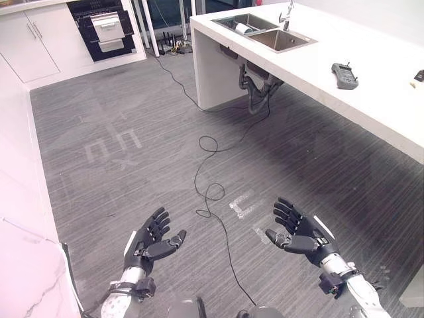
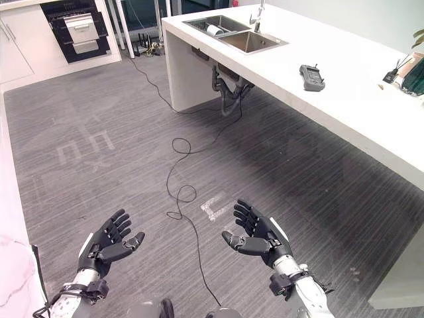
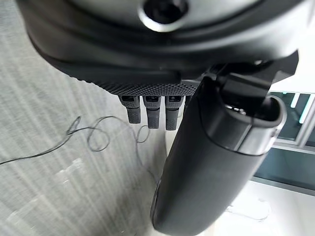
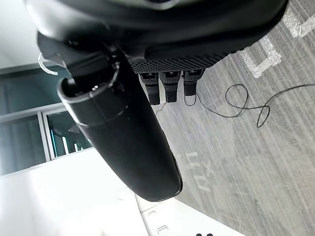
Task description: Place the dishes in the dishwasher.
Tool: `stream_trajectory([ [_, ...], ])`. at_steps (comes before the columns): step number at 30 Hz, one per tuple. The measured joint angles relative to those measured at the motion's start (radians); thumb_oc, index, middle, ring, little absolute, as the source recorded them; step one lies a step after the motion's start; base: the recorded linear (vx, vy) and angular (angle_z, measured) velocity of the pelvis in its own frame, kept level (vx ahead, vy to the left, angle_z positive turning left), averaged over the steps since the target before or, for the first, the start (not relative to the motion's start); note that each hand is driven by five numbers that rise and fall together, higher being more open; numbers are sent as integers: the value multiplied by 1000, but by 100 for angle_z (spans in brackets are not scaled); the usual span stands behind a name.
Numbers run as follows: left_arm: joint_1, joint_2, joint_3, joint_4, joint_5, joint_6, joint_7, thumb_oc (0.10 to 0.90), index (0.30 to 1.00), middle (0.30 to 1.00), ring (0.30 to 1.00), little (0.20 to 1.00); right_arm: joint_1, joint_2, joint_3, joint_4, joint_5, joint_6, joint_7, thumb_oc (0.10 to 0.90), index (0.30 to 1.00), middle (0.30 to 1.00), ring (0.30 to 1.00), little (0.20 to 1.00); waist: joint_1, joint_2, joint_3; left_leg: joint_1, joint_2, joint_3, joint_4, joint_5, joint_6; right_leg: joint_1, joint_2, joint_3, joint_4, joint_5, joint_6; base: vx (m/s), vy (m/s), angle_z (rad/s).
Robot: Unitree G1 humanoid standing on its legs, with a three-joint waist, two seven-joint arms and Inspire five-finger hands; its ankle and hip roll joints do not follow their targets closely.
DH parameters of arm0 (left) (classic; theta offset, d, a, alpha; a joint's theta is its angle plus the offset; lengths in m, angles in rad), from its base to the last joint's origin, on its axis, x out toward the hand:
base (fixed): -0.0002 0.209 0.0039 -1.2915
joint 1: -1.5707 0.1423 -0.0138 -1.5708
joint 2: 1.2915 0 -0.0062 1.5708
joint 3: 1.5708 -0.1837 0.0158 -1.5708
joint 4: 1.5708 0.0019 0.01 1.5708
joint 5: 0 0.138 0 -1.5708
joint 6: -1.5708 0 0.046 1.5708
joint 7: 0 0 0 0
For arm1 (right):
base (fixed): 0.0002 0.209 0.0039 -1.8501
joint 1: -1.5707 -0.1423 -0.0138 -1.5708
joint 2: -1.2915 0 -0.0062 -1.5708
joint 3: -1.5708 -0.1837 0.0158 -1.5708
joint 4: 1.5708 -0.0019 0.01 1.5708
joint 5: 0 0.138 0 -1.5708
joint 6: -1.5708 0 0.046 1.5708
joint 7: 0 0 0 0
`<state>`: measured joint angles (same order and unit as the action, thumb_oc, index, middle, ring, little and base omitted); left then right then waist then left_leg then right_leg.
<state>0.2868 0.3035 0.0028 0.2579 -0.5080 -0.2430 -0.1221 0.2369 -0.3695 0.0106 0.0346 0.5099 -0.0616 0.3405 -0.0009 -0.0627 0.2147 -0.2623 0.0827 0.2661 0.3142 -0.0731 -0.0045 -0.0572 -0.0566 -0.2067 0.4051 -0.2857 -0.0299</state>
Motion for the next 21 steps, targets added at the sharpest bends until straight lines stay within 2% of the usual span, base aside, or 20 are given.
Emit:
stream_trajectory([
  [1,-5,-17,-1,0,0,-1,0,800,900,900,900,900,-10,6,-8,1,-1,0,-1,800,900,900,900,900,-3,41,18,-26,40,-1,-1,-1,-11,17,32,-7,-4,-6,-8,264,249,-11],
  [2,-4,-27,-3,0,1,-1,1,800,900,900,900,900,-8,4,-8,0,-1,1,2,800,900,900,900,900,-8,51,29,-55,71,-19,-2,5,-21,28,53,-9,-7,-8,-10,259,276,-16],
  [3,-3,-44,-1,4,1,-2,3,800,900,900,900,900,-8,-9,-8,0,-1,2,5,800,900,900,900,900,-15,68,35,-91,92,-75,-7,13,-33,45,59,3,-13,-18,-1,349,341,-23],
  [4,2,-49,-1,10,1,-1,4,800,900,900,900,900,-8,-24,-8,0,-1,5,10,800,900,900,900,900,-13,70,37,-95,92,-95,-9,14,-33,64,55,11,-22,-18,-1,326,325,-32],
  [6,4,-50,-1,9,1,-1,1,800,900,900,900,900,-7,-33,-30,0,0,5,16,800,900,900,900,900,-22,77,35,-72,96,-94,0,12,-31,106,42,30,-43,-30,20,304,310,-25],
  [7,1,-49,0,9,1,-1,0,800,900,900,900,900,-2,-30,-46,-4,1,4,17,800,900,900,900,900,-24,78,33,-42,103,-55,0,11,-28,125,27,32,-55,-35,30,253,266,-15],
  [8,-18,-48,1,4,1,-1,-2,800,900,900,900,900,17,-29,-71,-24,1,4,16,800,900,900,900,900,-25,74,31,-17,81,-16,1,35,-13,156,-7,37,-67,-50,59,239,249,-8],
  [9,-33,-48,6,0,1,-3,-3,800,900,900,900,900,30,-31,-76,-44,1,4,16,800,900,900,900,900,-24,69,27,-8,52,-5,5,65,10,172,-32,37,-76,-56,85,231,244,-3],
  [10,-43,-44,16,-6,1,-3,-3,800,900,900,900,900,28,-21,-72,-54,1,4,17,800,900,900,900,900,-24,62,26,-8,36,6,31,75,51,194,-53,34,-86,-52,111,216,233,6],
  [11,-62,-40,26,-6,2,-2,-3,800,900,900,900,900,31,-2,-69,-65,1,4,17,800,900,900,900,900,-24,50,21,-7,13,12,52,51,72,212,-77,23,-98,-42,132,207,232,23],
  [12,-90,-36,32,-6,2,-3,-3,800,900,900,900,900,26,17,-62,-74,1,3,17,800,900,900,900,900,-23,44,19,-5,-16,10,66,25,100,221,-104,0,-92,-21,137,232,261,36],
  [15,-144,6,33,-6,4,-5,-3,800,900,900,900,900,-39,41,-16,-74,0,3,16,800,900,900,900,900,-13,45,19,46,-61,2,48,-25,137,236,-140,-3,-50,56,135,225,258,24],
  [17,-157,12,49,-6,3,-5,-4,800,900,900,900,900,-69,56,-14,-75,0,3,16,800,900,900,900,900,9,47,17,96,-78,1,4,-41,153,235,-138,0,-51,50,146,229,315,7],
  [18,-156,18,58,-5,3,-5,-9,800,900,900,900,900,-78,58,-14,-75,0,3,14,800,900,900,900,900,13,44,13,116,-90,-4,-1,-53,156,240,-128,-8,-55,107,151,147,268,20],
  [19,-138,16,63,-1,3,-5,-19,800,900,900,900,900,-76,65,-17,-75,0,-1,3,800,900,900,900,900,8,45,-2,127,-105,-15,-4,-60,165,225,-144,-16,5,132,162,133,259,47],
  [21,-112,14,62,0,4,-4,-37,800,900,900,900,900,-58,75,-25,-75,0,-8,-18,800,900,900,900,900,4,46,-14,136,-138,-42,-9,-77,192,88,-186,28,282,187,165,159,280,50],
])
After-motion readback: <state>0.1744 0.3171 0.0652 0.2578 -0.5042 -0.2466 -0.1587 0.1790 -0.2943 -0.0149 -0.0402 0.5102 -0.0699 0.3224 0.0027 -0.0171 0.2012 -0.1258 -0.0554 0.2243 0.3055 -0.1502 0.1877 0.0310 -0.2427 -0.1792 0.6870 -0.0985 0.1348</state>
